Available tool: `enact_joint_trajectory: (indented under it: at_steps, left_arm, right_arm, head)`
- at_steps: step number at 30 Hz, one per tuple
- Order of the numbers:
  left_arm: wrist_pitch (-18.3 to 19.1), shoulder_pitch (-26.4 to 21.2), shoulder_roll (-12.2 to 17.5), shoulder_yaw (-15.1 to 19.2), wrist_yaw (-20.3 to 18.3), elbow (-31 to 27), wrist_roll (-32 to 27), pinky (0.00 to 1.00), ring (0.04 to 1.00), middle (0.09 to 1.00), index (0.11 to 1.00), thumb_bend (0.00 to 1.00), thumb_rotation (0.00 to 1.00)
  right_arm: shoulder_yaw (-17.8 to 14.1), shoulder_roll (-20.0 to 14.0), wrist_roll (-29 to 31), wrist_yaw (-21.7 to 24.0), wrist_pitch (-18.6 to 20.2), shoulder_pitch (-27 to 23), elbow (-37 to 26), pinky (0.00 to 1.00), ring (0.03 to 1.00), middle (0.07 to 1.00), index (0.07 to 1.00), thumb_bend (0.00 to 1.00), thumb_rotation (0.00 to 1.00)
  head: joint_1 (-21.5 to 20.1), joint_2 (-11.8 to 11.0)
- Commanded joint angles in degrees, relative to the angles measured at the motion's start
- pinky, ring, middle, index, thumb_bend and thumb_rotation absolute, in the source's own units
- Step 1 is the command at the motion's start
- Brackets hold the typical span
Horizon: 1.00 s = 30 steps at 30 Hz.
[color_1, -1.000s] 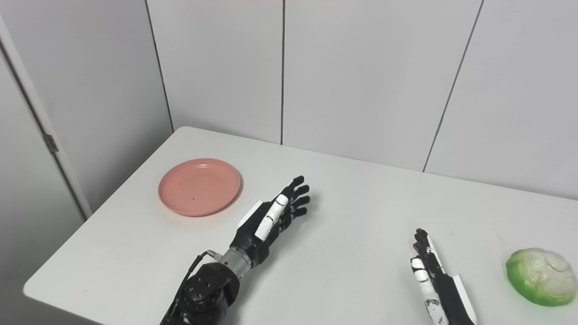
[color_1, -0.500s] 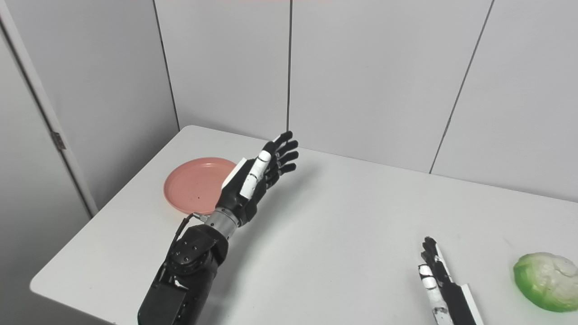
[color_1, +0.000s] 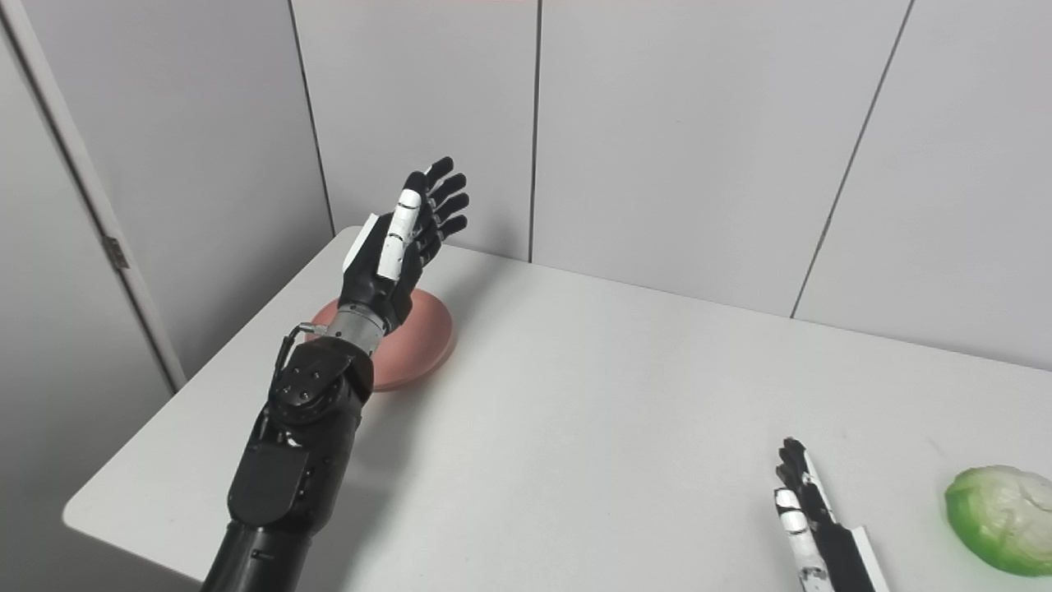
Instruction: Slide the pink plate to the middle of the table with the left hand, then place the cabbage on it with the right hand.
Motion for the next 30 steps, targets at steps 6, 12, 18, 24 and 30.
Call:
enact_joint_trajectory:
  at_steps: [6,12,18,24,30]
  left_arm:
    - [-2.7,-4.6,4.9,2.3,0.4,1.9,-1.2,0.93,0.934,0.936,0.927,0.65,1.00]
    - [-1.1,-5.7,6.4,4.9,2.0,2.7,-3.0,0.90,0.918,0.925,0.917,0.62,1.00]
    - [-1.4,-6.1,9.4,6.3,1.5,5.8,-4.2,0.94,0.947,0.944,0.937,0.60,1.00]
    - [-1.5,-6.6,10.9,8.4,2.2,8.5,-5.5,0.95,0.956,0.944,0.927,0.57,1.00]
    - [-3.5,-6.9,13.4,9.1,1.2,14.3,-6.5,0.93,0.947,0.942,0.917,0.58,1.00]
  right_arm:
    - [-0.2,-0.8,0.0,0.4,-0.2,1.2,0.3,1.00,0.992,0.992,0.989,0.19,1.00]
    - [-0.4,-0.9,1.0,0.9,0.0,1.1,0.8,1.00,0.996,0.996,0.993,0.21,1.00]
    - [-0.4,-1.2,1.0,0.5,1.3,1.5,-0.2,1.00,1.000,0.999,0.990,0.19,1.00]
    - [-0.3,-1.6,1.6,1.0,1.3,1.5,-0.4,1.00,1.000,1.000,1.000,0.17,1.00]
    - [-0.6,-1.5,1.6,1.0,1.6,1.6,-0.8,1.00,0.999,1.000,0.999,0.17,1.00]
  head:
    - [0.4,-0.1]
    - [1.0,-0.2]
    - [1.5,-0.2]
    - [1.8,-0.3]
    - [2.3,0.0]
